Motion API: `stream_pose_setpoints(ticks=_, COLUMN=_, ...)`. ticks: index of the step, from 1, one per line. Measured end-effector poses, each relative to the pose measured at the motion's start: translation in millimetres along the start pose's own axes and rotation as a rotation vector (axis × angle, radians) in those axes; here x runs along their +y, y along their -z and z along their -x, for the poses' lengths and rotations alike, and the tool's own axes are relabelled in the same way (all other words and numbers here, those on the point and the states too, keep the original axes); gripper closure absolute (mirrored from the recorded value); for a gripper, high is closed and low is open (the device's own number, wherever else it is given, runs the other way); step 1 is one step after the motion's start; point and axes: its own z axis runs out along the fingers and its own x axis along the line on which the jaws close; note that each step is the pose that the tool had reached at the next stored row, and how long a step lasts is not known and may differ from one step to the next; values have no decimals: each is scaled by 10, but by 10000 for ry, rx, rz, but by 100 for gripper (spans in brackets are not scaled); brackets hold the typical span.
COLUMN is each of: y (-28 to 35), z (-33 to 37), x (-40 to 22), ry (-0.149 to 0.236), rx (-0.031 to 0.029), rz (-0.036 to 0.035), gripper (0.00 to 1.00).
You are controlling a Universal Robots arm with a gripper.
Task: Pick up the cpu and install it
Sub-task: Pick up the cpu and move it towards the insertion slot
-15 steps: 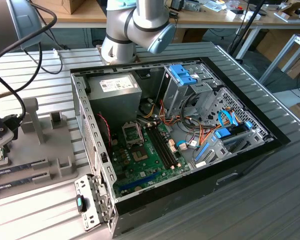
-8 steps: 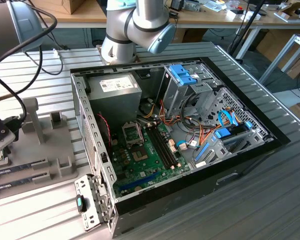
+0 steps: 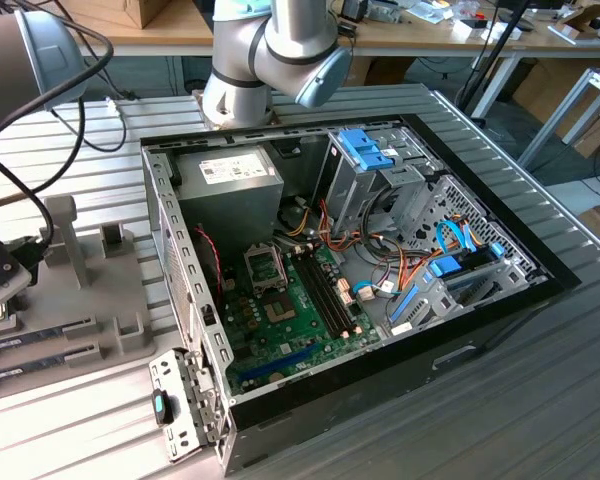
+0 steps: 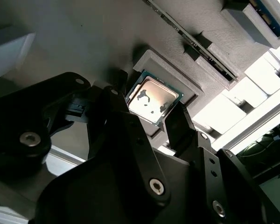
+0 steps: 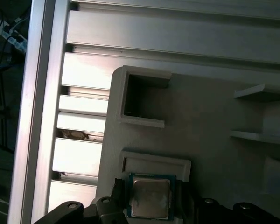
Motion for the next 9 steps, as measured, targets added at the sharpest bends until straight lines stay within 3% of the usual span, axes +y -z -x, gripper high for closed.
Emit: stream_pose_setpoints(ticks=9, y=-11, z=0, x=0, ry=-1, rx=1, rz=-1, gripper=40)
